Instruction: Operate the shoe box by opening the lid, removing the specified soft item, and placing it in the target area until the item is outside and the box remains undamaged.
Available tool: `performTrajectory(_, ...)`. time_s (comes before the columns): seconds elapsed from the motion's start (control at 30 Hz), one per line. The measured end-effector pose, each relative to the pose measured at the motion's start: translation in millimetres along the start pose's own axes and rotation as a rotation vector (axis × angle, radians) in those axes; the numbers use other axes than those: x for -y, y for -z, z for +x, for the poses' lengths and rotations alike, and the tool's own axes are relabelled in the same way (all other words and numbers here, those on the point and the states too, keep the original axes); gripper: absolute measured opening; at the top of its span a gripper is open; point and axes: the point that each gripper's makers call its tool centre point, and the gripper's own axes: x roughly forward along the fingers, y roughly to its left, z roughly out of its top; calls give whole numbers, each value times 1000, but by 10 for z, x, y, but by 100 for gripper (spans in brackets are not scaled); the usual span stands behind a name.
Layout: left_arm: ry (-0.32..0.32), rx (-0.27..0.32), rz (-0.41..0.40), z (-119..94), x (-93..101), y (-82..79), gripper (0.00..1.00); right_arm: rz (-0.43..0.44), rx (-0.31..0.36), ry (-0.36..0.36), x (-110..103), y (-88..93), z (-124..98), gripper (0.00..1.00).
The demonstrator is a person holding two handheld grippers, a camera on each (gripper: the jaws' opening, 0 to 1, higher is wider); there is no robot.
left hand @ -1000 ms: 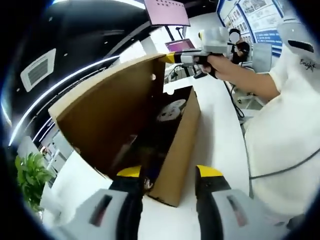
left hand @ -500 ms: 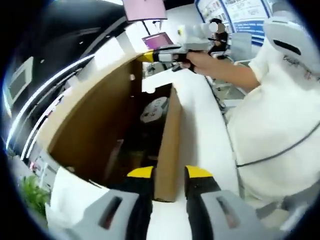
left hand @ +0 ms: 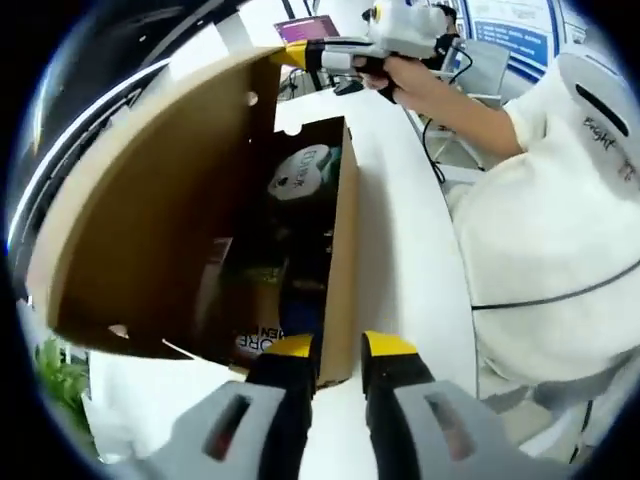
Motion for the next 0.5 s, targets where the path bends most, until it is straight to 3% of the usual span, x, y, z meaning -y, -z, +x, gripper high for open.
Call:
performTrajectory(0.13, -6, -17, 17, 3, -53, 4, 6, -7, 6, 4, 11, -3, 10, 1)
performTrajectory(0.23, 10, -13, 75, 9, -38, 11, 5, -59, 21, 0, 8, -8, 8, 2)
performTrajectory(0.3, 7, -17, 38, 10, -37, 16, 5, -71, 26, 9, -1, -11, 9, 2)
performTrajectory(0.43, 8, -38, 49, 26, -30, 19, 4, -110, 10, 18, 6, -41, 53, 2)
performTrajectory(0.5, 43, -61, 17, 24, -19, 29, 3, -131, 1, 18, 23, -44, 85, 2)
